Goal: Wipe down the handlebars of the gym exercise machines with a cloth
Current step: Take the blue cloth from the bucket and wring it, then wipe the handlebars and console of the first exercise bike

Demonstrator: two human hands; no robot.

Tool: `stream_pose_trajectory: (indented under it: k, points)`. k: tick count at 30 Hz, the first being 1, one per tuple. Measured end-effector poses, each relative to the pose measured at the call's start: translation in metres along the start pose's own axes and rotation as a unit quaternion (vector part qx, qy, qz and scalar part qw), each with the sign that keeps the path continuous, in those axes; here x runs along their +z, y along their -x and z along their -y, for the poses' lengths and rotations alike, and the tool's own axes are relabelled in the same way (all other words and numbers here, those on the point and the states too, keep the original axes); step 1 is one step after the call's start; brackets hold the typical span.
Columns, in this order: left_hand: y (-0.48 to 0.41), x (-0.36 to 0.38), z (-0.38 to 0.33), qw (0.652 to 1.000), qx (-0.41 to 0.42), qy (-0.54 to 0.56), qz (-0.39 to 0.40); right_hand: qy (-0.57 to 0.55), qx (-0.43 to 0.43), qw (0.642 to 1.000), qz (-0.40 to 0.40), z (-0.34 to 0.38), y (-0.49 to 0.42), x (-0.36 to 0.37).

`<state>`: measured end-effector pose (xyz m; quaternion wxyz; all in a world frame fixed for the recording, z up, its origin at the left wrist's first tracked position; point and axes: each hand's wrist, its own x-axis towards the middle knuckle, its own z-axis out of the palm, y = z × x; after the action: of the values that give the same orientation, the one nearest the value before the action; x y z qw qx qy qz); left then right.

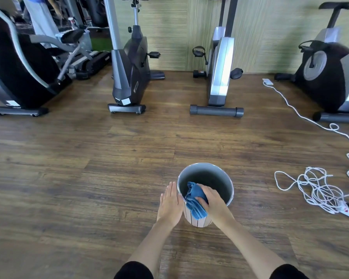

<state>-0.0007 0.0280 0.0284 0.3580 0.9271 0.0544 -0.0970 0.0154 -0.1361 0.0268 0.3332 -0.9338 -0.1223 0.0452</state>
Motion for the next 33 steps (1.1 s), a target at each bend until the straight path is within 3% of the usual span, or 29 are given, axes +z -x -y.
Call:
stream_pose_trajectory:
  k: [11, 20, 26, 33]
  points:
    - [0.073, -0.181, -0.136, 0.998, -0.014, 0.051, -0.034, 0.015, 0.034, 0.999, -0.018, 0.167, 0.003, -0.150]
    - [0.134, -0.331, -0.221, 0.995, -0.018, 0.047, -0.085, -0.010, 0.000, 1.000, -0.015, 0.310, 0.004, -0.271]
    - [0.152, -0.400, -0.257, 0.988, -0.030, 0.084, -0.126, -0.021, -0.025, 0.999, 0.003, 0.381, -0.008, -0.313]
    - [0.149, -0.456, -0.253, 0.978, -0.049, 0.111, -0.171, -0.031, -0.081, 0.996, -0.002, 0.438, -0.041, -0.320]
